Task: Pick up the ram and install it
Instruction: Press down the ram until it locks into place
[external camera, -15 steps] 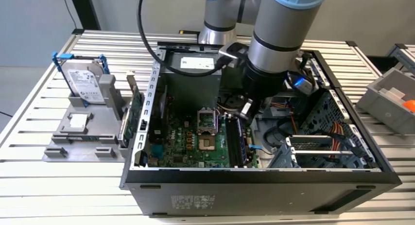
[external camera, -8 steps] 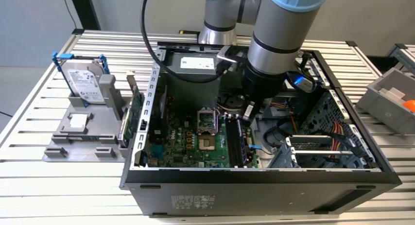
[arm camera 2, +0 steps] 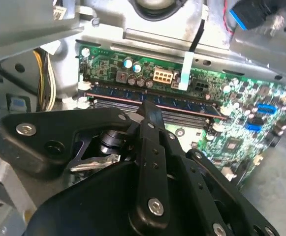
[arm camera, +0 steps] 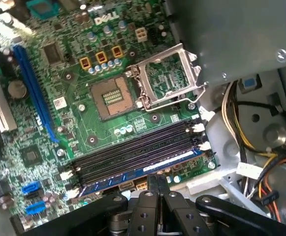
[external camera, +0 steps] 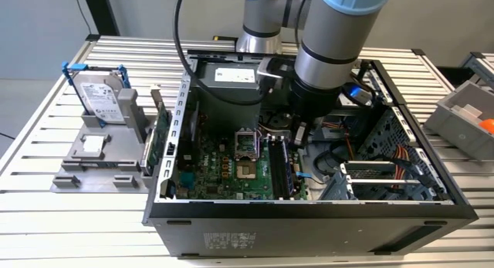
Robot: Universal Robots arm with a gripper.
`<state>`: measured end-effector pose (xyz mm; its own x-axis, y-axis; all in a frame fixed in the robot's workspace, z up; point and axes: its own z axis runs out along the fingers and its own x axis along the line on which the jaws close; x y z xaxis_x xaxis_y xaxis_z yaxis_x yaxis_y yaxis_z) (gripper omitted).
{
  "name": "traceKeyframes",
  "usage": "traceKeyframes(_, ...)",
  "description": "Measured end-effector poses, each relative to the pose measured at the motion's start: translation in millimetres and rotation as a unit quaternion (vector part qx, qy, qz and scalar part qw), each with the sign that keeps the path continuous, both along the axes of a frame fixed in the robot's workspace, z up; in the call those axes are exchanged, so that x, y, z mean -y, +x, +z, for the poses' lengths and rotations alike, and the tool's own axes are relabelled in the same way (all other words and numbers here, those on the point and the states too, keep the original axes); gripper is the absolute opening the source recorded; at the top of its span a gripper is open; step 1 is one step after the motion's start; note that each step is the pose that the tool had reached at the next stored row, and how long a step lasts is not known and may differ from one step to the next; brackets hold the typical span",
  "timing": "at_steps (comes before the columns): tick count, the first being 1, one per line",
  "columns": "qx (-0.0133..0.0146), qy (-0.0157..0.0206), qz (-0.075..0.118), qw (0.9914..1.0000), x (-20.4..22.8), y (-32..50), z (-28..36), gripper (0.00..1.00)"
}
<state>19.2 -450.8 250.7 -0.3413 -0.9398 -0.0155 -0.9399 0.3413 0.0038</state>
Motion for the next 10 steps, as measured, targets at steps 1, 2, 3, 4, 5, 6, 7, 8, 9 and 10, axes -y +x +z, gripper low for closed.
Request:
traceKeyframes(1,0.0,0.0001,0.009,0.99996,0.0,0.0,-0.1,0.0)
traceKeyframes(2,0.0,0.0002,0.018,0.99983,0.0,0.0,-0.2,0.0)
traceKeyframes(3,0.0,0.0003,0.027,0.99964,0.0,0.0,-0.3,0.0)
traceKeyframes(4,0.0,0.0005,0.036,0.99935,0.0,0.0,-0.4,0.0)
traceKeyframes(5,0.0,0.0007,0.045,0.99898,0.0,0.0,-0.5,0.0)
traceKeyframes(6,0.0,0.0008,0.054,0.99853,0.0,0.0,-0.6,0.0)
traceKeyframes(7,0.0,0.001,0.063,0.99799,0.0,0.0,-0.7,0.0)
traceKeyframes(8,0.0,0.0012,0.073,0.99735,0.0,0.0,-0.8,0.0)
traceKeyframes(9,0.0,0.0014,0.082,0.99666,0.0,0.0,-1.0,0.0)
traceKeyframes(10,0.0,0.0016,0.091,0.99588,0.0,0.0,-1.0,0.0)
